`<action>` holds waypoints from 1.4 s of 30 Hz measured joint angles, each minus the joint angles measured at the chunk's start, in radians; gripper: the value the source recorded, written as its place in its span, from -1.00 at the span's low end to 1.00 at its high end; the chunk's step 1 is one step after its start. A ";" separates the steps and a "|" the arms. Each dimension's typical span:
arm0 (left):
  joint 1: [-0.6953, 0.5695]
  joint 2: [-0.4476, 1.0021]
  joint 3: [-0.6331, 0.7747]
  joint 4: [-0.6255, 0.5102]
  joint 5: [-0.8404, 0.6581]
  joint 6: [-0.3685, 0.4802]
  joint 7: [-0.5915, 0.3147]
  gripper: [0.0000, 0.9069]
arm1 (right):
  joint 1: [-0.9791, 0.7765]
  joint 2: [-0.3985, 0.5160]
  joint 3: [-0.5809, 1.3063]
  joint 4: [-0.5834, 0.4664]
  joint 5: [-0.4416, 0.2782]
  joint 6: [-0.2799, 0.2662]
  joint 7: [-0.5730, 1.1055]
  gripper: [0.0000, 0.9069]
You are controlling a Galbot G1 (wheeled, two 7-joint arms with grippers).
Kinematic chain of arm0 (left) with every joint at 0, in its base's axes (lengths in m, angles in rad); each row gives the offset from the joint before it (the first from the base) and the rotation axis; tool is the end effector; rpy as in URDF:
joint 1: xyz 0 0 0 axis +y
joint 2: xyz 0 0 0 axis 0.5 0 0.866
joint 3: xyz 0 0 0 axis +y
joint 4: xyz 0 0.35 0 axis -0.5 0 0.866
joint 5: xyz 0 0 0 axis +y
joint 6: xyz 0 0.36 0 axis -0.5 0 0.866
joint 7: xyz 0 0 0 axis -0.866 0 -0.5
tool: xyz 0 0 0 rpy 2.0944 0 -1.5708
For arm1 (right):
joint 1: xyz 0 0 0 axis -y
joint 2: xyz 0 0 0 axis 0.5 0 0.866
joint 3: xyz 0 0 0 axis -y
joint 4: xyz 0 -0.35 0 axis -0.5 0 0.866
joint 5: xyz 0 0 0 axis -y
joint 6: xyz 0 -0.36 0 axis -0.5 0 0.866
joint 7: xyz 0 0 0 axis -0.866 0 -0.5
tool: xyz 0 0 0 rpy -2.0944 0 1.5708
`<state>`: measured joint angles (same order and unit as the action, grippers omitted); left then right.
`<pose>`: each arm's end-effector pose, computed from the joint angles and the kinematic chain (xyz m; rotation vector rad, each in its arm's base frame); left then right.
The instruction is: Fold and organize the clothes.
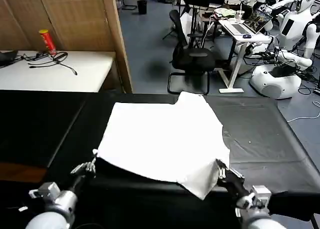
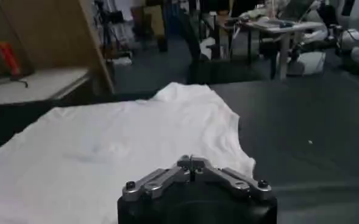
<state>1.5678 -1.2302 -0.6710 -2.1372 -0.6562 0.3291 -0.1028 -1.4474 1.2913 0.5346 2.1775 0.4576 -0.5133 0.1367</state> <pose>0.1946 0.0944 -0.2648 -0.0229 -2.8278 0.3722 0.2185 -0.0431 -0.2425 0.1143 -2.7865 -0.1863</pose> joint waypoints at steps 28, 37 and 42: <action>-0.241 0.027 0.070 0.223 0.097 0.005 0.002 -1.00 | 0.280 0.015 -0.023 -0.332 0.004 0.039 -0.023 -0.96; -0.309 0.067 0.102 0.287 0.099 0.016 0.014 0.94 | 0.284 0.021 -0.017 -0.358 0.021 0.050 -0.062 -0.46; -0.333 0.068 0.110 0.305 0.099 0.018 0.022 0.94 | 0.255 0.001 -0.003 -0.321 0.039 0.030 -0.093 0.94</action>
<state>1.2346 -1.1622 -0.5613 -1.8319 -0.5567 0.3468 -0.0803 -1.1929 1.2926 0.5313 1.8563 0.4962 -0.4831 0.0436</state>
